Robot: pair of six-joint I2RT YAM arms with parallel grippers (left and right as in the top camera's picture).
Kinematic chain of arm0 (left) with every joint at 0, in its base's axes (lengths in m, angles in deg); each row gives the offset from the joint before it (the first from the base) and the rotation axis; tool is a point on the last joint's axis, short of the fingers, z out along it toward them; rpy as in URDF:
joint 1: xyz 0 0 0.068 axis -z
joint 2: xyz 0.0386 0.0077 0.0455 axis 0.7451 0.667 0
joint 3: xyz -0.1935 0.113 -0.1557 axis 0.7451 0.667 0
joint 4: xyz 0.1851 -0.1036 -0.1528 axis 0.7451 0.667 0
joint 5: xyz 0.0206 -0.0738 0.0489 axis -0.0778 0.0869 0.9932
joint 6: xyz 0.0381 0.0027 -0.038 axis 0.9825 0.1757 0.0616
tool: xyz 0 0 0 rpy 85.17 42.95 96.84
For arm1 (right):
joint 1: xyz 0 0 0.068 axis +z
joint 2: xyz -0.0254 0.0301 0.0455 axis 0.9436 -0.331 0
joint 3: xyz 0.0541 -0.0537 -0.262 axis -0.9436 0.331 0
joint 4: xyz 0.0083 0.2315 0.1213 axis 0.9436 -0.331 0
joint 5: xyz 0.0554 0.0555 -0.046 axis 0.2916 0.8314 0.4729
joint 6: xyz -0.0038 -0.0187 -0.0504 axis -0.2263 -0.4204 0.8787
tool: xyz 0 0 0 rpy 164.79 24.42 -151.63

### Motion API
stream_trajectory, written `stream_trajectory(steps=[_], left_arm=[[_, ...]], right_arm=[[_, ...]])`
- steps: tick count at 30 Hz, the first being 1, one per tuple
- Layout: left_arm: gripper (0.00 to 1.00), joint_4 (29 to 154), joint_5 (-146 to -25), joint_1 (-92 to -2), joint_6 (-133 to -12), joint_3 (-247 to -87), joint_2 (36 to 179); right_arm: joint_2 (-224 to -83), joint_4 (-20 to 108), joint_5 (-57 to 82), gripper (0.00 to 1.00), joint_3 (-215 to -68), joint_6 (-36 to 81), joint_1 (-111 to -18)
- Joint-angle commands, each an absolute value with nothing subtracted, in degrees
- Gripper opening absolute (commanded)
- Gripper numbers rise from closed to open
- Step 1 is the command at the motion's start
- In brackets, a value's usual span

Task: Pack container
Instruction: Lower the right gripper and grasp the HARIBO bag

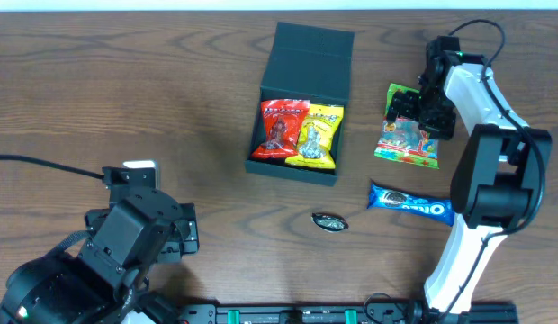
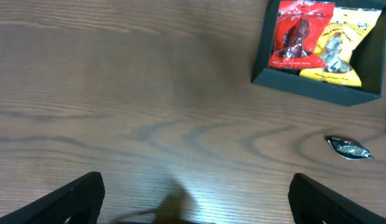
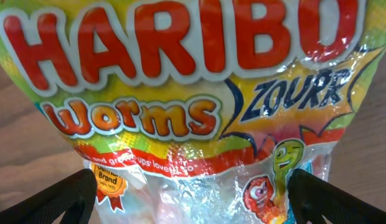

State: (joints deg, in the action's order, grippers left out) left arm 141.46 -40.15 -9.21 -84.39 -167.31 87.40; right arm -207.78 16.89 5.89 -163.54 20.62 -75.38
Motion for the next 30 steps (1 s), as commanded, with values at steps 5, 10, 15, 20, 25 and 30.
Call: stream_trajectory(steps=[5, 10, 15, 20, 25, 30], left_arm=[[0.95, 141.5, -40.1, -9.1, -85.0, -167.4, 87.5], [0.95, 141.5, -40.1, -9.1, -85.0, -167.4, 87.5], [0.95, 141.5, -40.2, -9.1, -85.0, -167.4, 87.5], [0.95, 141.5, -40.2, -9.1, -85.0, -167.4, 87.5], [0.95, 141.5, -40.1, -9.1, -85.0, -167.4, 87.5], [0.95, 141.5, -40.1, -9.1, -85.0, -167.4, 87.5]], right_arm=[[-208.7, 16.7, 5.6, 0.83, -164.2, 21.2, -75.5], [-208.7, 16.3, 5.6, 0.62, -163.7, 21.2, -75.5], [-208.7, 16.7, 5.6, 0.32, -162.3, 21.2, -75.5], [-208.7, 17.2, 5.6, 0.07, -161.6, 21.2, -75.5], [-208.7, 17.4, 5.6, 0.01, -161.6, 21.2, -75.5], [-207.9, 17.1, 6.3, 0.01, -161.7, 21.2, -75.5]])
